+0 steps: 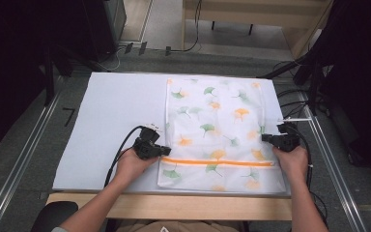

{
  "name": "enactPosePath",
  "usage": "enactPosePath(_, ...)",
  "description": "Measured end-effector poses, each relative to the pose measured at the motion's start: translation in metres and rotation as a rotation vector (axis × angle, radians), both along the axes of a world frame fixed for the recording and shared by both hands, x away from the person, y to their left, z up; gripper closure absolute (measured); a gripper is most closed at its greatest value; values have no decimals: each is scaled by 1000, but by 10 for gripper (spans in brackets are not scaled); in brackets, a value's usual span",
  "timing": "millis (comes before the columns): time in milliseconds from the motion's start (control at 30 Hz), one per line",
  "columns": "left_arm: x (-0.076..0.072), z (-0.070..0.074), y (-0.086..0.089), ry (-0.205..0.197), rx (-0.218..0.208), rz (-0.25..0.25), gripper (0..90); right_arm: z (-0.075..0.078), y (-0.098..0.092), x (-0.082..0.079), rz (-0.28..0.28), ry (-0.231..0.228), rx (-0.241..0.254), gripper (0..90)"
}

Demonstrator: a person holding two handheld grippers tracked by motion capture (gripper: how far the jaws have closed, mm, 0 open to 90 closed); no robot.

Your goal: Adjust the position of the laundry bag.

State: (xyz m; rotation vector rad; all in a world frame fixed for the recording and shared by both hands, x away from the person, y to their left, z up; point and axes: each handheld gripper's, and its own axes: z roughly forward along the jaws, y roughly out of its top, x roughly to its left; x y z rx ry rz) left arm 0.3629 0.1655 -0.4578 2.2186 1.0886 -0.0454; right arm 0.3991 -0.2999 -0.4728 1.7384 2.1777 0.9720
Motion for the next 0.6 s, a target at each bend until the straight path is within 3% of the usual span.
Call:
enactPosePath(167,3,2,3,25,-15,-3,900,2,5,-2,13,-17,-44,900)
enactPosePath(600,5,11,18,27,-34,5,900,8,15,-1,51,-10,-28,900)
